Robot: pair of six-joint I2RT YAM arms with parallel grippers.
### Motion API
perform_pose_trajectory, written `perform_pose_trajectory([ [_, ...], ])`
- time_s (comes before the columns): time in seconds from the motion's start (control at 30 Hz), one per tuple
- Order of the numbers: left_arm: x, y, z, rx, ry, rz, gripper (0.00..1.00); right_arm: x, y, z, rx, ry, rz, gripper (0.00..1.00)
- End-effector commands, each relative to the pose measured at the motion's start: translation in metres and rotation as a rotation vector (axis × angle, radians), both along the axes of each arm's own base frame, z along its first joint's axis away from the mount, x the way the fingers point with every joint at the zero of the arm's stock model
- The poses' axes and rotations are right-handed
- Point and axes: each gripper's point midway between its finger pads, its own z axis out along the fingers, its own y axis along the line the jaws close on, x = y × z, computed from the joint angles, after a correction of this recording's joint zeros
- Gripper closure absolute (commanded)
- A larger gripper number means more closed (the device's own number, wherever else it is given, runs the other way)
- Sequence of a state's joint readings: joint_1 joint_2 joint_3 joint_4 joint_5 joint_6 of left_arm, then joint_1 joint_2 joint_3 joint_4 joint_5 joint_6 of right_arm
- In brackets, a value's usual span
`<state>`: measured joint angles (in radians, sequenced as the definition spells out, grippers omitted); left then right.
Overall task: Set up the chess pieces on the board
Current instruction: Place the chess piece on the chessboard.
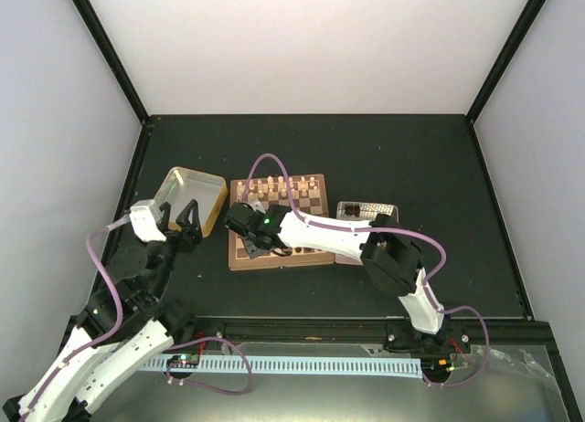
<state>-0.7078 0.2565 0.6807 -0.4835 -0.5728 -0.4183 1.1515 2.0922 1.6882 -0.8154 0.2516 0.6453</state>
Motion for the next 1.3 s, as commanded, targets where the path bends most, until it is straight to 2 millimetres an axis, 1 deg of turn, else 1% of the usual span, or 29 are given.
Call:
perform_pose_trajectory([
  [0.0, 0.001, 0.000, 0.003, 0.023, 0.000, 0.003, 0.26, -0.005, 0.002, 0.002, -0.001, 0.019, 0.007, 0.68],
  [0.17, 0.000, 0.001, 0.003, 0.021, -0.001, 0.003, 0.26, -0.017, -0.004, -0.006, -0.024, 0.084, 0.007, 0.68],
  [0.27, 0.000, 0.001, 0.001, 0.021, 0.001, 0.002, 0.26, -0.019, -0.008, -0.008, -0.030, 0.089, -0.001, 0.66],
  [0.53, 0.000, 0.000, 0.002, 0.019, -0.001, -0.001, 0.26, -0.022, 0.000, -0.009, -0.002, 0.116, 0.013, 0.67],
  [0.73, -0.001, 0.001, 0.003, 0.017, -0.004, -0.001, 0.26, -0.019, 0.002, -0.008, 0.008, 0.105, 0.011, 0.73],
  [0.87, -0.001, 0.001, 0.002, 0.018, -0.002, -0.001, 0.26, -0.018, 0.002, -0.007, 0.000, 0.098, 0.011, 0.72],
  [0.93, 0.000, 0.000, 0.002, 0.020, -0.001, -0.002, 0.26, -0.016, 0.001, -0.005, -0.003, 0.087, 0.010, 0.70],
  [1.0, 0.000, 0.000, 0.002, 0.020, 0.000, -0.003, 0.26, -0.012, 0.000, 0.001, 0.005, 0.068, 0.008, 0.68],
  [1.07, 0.000, -0.001, 0.002, 0.021, 0.000, -0.006, 0.26, -0.007, -0.001, 0.014, 0.032, 0.041, 0.002, 0.66],
  [1.17, 0.001, -0.003, 0.003, 0.022, 0.000, -0.013, 0.26, 0.003, -0.006, 0.047, 0.112, -0.017, -0.016, 0.63],
  [1.23, 0.002, -0.005, 0.003, 0.025, 0.000, -0.021, 0.26, 0.013, -0.014, 0.068, 0.170, -0.066, -0.042, 0.61],
  [1.27, 0.002, -0.007, 0.003, 0.025, 0.002, -0.029, 0.25, 0.017, -0.022, 0.073, 0.186, -0.080, -0.063, 0.60],
])
